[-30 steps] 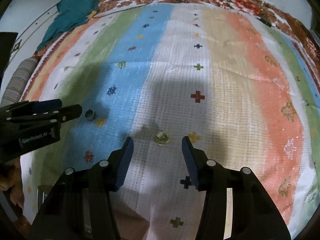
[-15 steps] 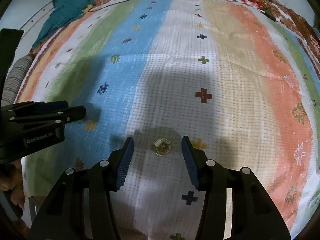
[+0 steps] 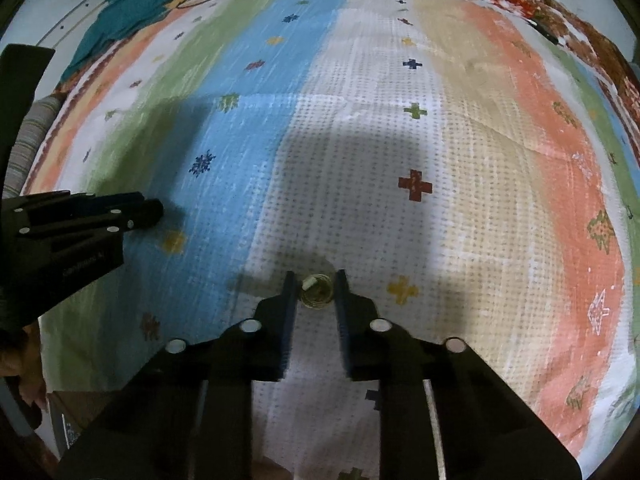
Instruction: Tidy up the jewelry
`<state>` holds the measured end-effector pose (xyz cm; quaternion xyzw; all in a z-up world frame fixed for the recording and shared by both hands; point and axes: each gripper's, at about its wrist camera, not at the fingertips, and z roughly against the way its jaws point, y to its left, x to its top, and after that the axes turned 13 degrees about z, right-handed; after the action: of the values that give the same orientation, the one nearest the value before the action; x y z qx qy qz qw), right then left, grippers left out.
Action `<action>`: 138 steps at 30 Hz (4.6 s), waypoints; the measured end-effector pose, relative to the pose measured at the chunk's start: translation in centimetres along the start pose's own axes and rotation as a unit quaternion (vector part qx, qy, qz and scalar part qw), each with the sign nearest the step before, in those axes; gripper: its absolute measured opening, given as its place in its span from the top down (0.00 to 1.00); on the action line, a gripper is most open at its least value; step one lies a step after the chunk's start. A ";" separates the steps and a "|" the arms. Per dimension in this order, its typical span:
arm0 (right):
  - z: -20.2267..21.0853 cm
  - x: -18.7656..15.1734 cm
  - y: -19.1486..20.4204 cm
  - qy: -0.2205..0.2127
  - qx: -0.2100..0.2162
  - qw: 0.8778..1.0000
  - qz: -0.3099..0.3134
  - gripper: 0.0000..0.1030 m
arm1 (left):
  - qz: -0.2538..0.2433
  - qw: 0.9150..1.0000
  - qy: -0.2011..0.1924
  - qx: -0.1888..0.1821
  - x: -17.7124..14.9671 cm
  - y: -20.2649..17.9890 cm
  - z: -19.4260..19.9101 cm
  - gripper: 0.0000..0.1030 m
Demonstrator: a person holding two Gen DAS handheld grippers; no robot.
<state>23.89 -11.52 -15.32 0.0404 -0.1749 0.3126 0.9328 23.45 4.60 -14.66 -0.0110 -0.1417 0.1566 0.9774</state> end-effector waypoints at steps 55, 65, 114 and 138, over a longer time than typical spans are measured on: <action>15.7 -6.5 4.3 -0.148 -0.027 0.988 0.031 0.82 | -0.039 0.984 -0.146 -0.093 -10.0 -1.1 17.0 0.82; 17.1 -8.1 5.3 -0.161 -0.017 0.986 0.044 0.82 | -0.045 0.979 -0.164 -0.109 -12.3 -1.1 18.9 0.82; 20.0 -13.6 5.3 -0.175 0.003 0.984 0.038 0.29 | -0.021 0.976 -0.166 -0.141 -17.1 1.9 21.6 0.19; 22.1 -15.4 4.6 -0.211 0.008 0.977 0.036 0.08 | -0.048 0.973 -0.186 -0.129 -19.5 2.5 22.2 0.06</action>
<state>3.04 -20.64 -0.25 0.1062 -0.3665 0.3315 0.8629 -1.33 0.46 1.13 -0.1013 -0.3409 0.0894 0.9303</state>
